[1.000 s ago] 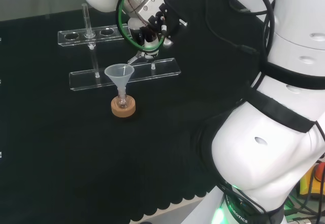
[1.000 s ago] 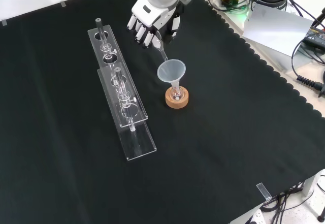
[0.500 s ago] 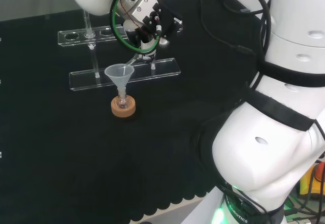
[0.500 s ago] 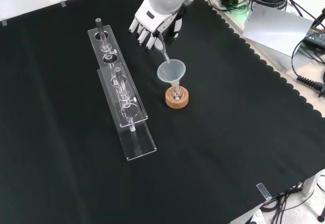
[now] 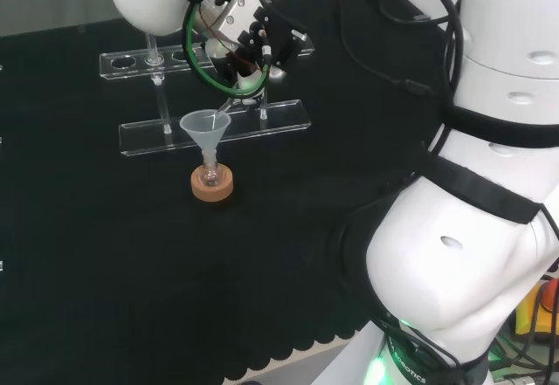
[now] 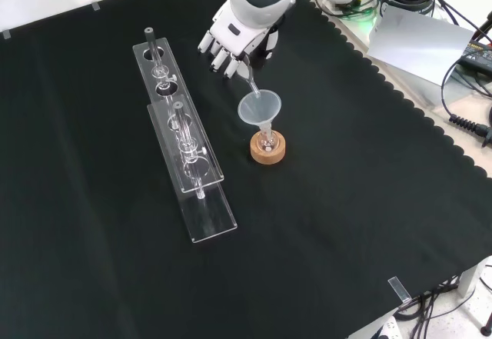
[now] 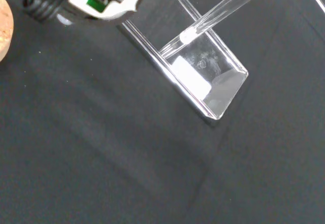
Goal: Pour all the NaCl from the weighing funnel into the round-bottom flask.
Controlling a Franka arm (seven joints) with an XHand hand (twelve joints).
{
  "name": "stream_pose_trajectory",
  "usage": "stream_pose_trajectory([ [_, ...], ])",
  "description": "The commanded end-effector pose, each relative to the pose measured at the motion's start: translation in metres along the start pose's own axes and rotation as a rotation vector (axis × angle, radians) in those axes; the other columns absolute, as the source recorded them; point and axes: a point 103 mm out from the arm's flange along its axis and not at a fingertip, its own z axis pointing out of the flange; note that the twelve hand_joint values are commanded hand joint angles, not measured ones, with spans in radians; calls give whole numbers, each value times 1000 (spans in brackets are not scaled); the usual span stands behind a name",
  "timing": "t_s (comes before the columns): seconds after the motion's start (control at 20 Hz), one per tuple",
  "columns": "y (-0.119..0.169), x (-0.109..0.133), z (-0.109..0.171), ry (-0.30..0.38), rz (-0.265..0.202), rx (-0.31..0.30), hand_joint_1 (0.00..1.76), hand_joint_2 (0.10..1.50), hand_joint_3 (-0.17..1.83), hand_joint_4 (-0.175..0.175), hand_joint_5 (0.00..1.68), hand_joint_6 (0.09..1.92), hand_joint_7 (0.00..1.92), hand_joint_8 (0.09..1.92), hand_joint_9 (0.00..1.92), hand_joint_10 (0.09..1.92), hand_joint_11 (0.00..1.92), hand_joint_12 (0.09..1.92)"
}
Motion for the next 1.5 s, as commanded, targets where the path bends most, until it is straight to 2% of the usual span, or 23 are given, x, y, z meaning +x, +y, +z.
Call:
stream_pose_trajectory([
  [0.05, 1, 0, -1, -19, 7, 11, 1098, 680, 708, 175, 1164, 887, 705, 647, 1087, 383, 764, 1086],
  [0.75, 1, -2, -6, -49, -2, 23, 1099, 680, 707, 175, 1166, 882, 697, 649, 1077, 380, 756, 1088],
  [1.25, 2, 6, -14, -120, -3, 37, 1100, 676, 709, 175, 1171, 876, 682, 647, 1069, 378, 748, 1090],
  [1.5, 0, 10, -19, -147, 14, 46, 1101, 674, 712, 175, 1173, 872, 673, 646, 1063, 377, 745, 1092],
])
